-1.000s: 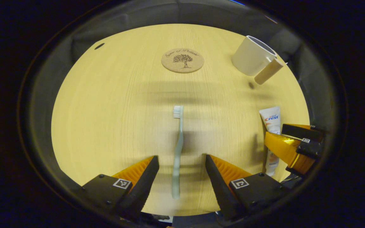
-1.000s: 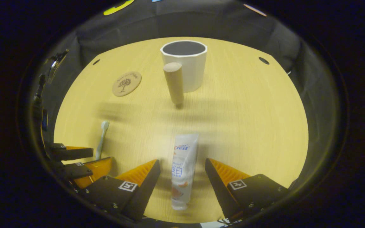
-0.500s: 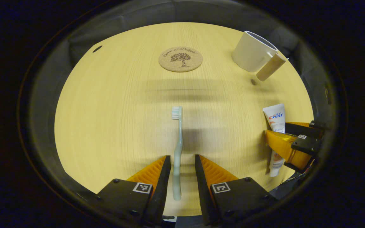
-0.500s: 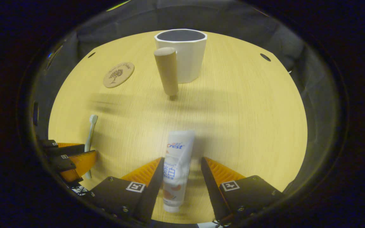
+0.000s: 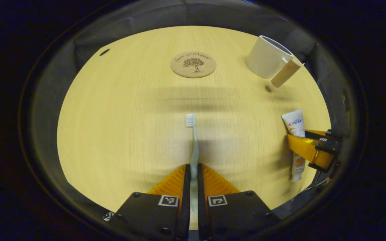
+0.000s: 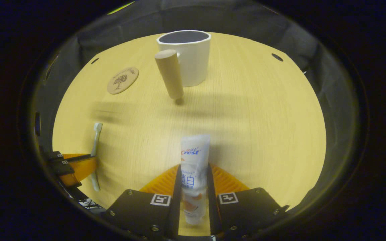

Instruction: Put the toothbrush and toothpaste on the desktop into the cup, then pick up the cup and place it on the coaster on the desktop.

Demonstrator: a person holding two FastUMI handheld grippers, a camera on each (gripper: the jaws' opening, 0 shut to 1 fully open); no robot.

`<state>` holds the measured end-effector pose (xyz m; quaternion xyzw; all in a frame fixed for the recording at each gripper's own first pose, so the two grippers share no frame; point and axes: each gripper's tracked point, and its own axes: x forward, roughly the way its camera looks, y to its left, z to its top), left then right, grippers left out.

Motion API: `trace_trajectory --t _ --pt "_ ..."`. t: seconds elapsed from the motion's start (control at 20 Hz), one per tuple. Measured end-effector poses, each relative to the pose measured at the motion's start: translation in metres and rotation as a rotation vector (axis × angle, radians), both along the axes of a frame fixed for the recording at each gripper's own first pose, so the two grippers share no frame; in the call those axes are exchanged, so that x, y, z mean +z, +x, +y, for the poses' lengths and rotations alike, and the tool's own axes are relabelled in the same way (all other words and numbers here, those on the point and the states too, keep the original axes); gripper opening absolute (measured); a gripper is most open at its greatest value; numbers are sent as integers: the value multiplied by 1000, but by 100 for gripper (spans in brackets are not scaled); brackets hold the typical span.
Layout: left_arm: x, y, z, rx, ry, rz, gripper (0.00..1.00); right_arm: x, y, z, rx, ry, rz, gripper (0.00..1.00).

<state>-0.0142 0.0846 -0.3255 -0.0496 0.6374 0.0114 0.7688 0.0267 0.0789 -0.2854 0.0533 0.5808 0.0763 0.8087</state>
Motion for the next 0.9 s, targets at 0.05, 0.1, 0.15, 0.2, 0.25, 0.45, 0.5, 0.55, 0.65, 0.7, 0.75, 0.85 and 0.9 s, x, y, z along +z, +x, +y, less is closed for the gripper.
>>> trace_trajectory --t 0.05,0.1,0.15,0.2,0.25,0.45,0.5,0.55,0.65,0.7,0.75,0.85,0.9 --pt "-1 -2 0 2 -3 -2 13 -1 2 1 -4 9 -5 34" --pt "-1 -2 0 -11 -4 -8 13 0 1 2 -5 13 -15 34" --pt "-2 -2 -2 -22 -5 -16 13 1 1 1 -5 18 -18 34" --pt "0 -2 0 -26 -3 -19 10 1 2 1 -4 22 -18 34" --pt "0 -1 0 -28 -5 -32 9 1 2 1 -4 26 -23 34" --pt "5 0 4 12 -46 -95 10 5 4 8 -33 104 -48 26" --pt "5 2 4 17 -54 -115 10 5 4 10 -33 124 -58 26" --pt "6 4 4 22 -64 -140 10 5 4 10 -36 133 -66 26" --pt "8 5 5 30 -87 -176 7 9 3 10 -43 151 -89 26" --pt "10 6 5 34 -99 -194 10 12 4 12 -49 169 -106 26" --pt "12 7 6 41 -111 -213 10 17 4 13 -60 183 -120 26" --pt "20 11 2 53 -148 -258 9 26 3 15 -75 213 -147 26" --pt "22 11 2 54 -155 -266 9 31 1 16 -82 224 -157 26"
